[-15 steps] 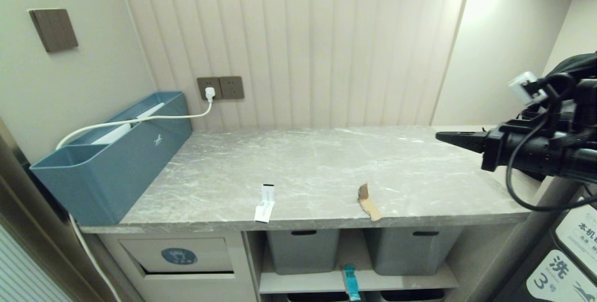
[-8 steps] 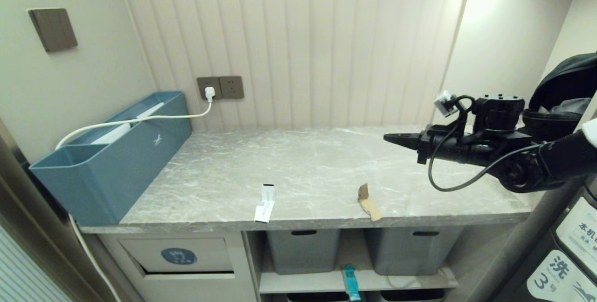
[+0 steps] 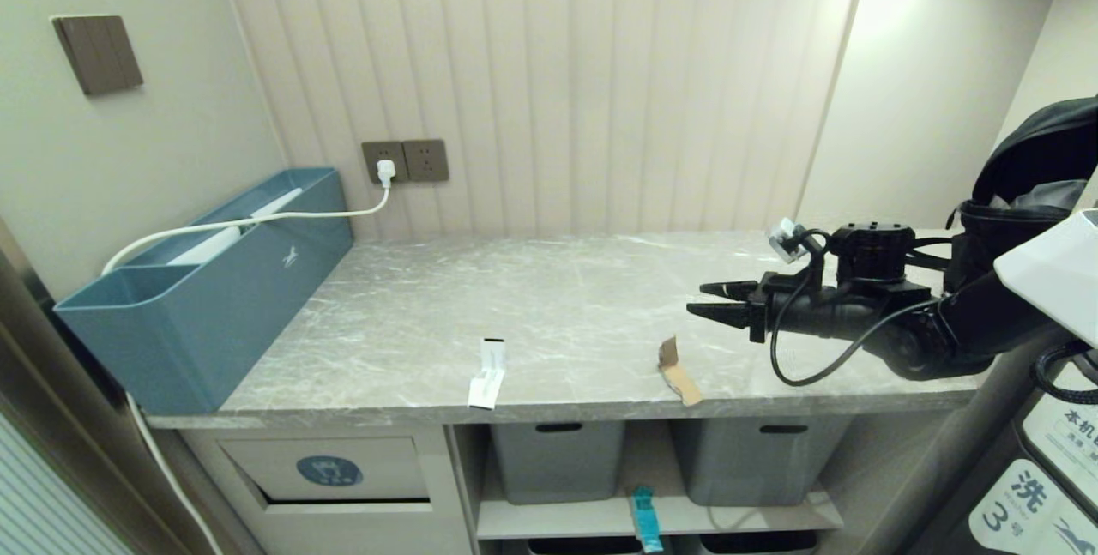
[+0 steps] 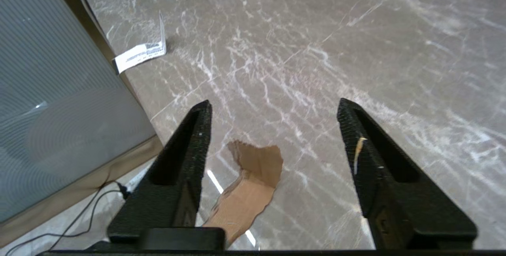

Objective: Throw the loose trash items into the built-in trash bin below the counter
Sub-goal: Pick up the garbage

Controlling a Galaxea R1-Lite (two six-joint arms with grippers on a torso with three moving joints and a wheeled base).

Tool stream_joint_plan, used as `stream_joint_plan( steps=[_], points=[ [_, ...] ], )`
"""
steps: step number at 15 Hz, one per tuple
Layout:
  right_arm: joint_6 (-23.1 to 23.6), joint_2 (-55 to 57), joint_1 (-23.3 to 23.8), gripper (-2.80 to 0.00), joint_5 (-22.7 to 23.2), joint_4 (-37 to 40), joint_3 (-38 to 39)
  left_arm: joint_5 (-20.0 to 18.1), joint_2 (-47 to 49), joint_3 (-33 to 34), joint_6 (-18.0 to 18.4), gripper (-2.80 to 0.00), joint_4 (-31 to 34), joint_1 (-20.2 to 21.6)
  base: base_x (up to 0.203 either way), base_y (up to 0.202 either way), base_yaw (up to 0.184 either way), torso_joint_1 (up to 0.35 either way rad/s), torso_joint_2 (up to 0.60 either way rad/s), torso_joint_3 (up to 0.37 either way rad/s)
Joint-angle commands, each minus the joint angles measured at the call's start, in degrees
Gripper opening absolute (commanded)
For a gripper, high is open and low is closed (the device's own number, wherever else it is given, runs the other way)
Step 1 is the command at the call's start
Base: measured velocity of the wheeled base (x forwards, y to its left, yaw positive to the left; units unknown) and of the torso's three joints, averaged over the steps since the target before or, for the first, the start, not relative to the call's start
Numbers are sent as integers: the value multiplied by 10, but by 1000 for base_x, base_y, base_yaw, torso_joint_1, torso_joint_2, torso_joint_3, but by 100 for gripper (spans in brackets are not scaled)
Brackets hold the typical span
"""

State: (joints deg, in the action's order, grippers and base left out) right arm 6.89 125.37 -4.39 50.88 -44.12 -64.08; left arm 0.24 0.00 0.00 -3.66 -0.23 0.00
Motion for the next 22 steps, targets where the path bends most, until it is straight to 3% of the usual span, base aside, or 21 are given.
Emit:
stream_joint_plan(
  steps=[1, 6, 14, 22],
  points=[
    [1, 0, -3, 0, 4, -3, 11, 0, 0, 0, 0, -280, 0, 0, 0, 0, 0, 0, 0, 0],
    [61, -2, -10, 0, 21, -5, 72, 0, 0, 0, 0, -280, 0, 0, 0, 0, 0, 0, 0, 0],
    [63, 36, -29, 0, -1, -3, 46, 0, 0, 0, -2, -280, 0, 0, 0, 0, 0, 0, 0, 0],
    [62, 80, -45, 0, -13, 22, -27, 0, 1, 0, -3, -280, 0, 0, 0, 0, 0, 0, 0, 0]
  ],
)
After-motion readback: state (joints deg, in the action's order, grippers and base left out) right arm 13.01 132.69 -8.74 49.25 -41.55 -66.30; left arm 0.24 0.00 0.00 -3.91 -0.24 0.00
